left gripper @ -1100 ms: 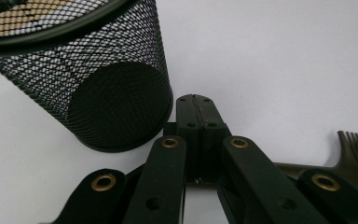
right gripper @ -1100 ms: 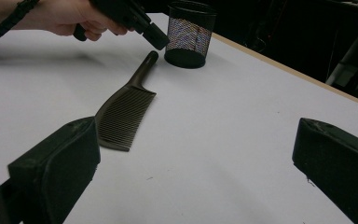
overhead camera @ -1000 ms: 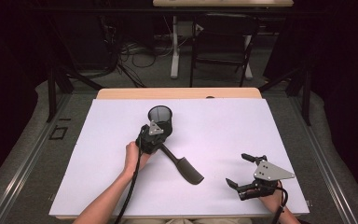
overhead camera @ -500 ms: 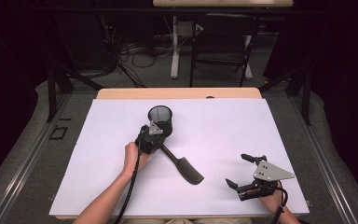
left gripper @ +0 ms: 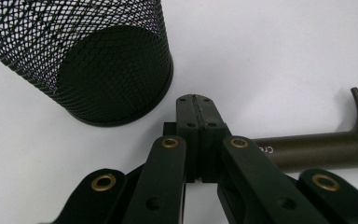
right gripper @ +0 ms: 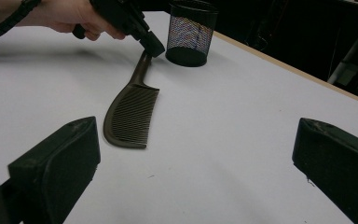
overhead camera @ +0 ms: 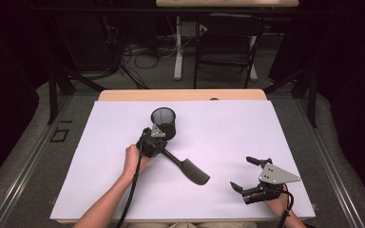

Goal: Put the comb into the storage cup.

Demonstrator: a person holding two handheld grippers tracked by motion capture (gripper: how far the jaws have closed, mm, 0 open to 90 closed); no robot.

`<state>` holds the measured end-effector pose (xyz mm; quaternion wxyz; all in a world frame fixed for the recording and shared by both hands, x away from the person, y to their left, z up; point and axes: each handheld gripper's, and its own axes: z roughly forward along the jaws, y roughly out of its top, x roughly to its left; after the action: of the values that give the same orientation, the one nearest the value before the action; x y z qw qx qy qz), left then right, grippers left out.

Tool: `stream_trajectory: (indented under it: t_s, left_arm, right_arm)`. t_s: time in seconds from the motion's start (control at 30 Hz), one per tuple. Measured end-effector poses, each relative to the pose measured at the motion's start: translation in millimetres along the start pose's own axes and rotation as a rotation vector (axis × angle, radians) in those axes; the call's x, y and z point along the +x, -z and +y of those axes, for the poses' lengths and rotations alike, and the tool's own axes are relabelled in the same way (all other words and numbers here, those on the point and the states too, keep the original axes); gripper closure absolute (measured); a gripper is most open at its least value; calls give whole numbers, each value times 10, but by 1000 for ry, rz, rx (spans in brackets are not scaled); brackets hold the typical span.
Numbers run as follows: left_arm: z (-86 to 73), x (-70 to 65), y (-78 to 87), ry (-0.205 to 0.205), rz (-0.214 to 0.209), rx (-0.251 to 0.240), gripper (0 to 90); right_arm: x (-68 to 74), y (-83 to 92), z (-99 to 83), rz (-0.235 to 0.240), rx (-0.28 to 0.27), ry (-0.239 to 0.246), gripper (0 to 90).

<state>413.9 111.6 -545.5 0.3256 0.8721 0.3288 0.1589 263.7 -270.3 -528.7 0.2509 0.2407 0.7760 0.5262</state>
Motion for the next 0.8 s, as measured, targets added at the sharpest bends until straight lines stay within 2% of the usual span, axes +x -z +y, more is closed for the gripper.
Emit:
stream_trajectory:
  t_s: [0.8]
  left_arm:
    - [-117,-3,86,0,-68,83,900]
  right_arm:
    - [-6,-14,-2,6,7,-3,6]
